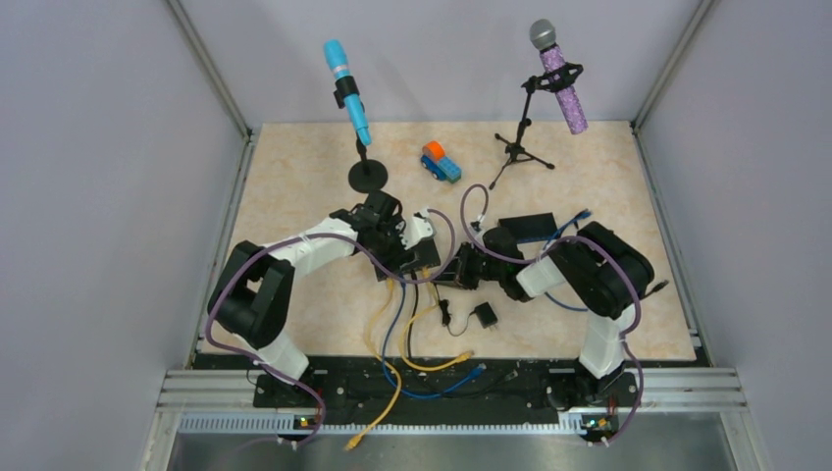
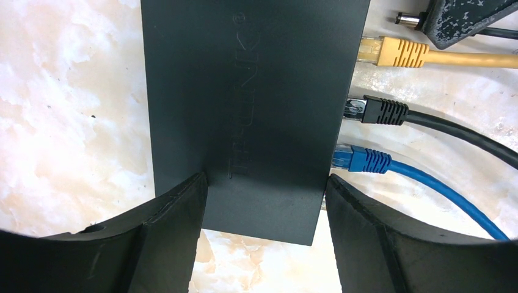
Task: Pull the plug from the switch port
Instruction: Pull the power from the switch port, then place the power at the center of the board.
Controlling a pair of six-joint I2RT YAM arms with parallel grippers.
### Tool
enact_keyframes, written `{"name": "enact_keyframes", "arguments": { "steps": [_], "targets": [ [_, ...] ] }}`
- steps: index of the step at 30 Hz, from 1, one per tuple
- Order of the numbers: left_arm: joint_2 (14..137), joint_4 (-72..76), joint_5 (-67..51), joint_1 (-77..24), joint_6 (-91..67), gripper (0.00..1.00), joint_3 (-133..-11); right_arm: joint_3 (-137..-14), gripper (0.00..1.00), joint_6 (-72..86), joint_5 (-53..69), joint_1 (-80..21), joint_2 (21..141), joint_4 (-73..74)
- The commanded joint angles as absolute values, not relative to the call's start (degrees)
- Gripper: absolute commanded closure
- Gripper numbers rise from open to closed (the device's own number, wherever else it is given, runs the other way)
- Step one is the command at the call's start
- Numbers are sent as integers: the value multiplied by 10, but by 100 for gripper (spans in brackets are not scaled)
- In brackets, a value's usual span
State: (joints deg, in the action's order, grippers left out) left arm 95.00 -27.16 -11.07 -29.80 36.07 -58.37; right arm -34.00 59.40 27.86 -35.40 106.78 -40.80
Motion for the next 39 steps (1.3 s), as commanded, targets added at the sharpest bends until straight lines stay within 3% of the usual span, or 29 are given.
{"name": "enact_keyframes", "arguments": {
  "steps": [1,11,12,13,14,26,29,39],
  "targets": [
    [997,-309,-108,-290,347,27,-553,-331,100,581,231,-353,1037,-378],
    [951,-252,-96,-290,332,20,-533,-342,100,463,-55,-351,768,-41],
    [936,-240,-97,-289,330,18,-526,-339,100,457,-83,-349,739,-18],
    [925,-228,-98,-290,327,5,-521,-335,100,451,-107,-348,702,-3],
    [914,-215,-99,-289,323,2,-517,-332,100,444,-118,-346,676,8],
    [785,-80,-75,-289,258,1,-483,-292,100,421,-257,-345,391,120],
    [730,-33,-47,-289,225,1,-453,-307,100,387,-215,-345,440,101],
    [556,62,73,-284,139,1,-357,-565,100,280,-36,-340,868,86]
  ]
}}
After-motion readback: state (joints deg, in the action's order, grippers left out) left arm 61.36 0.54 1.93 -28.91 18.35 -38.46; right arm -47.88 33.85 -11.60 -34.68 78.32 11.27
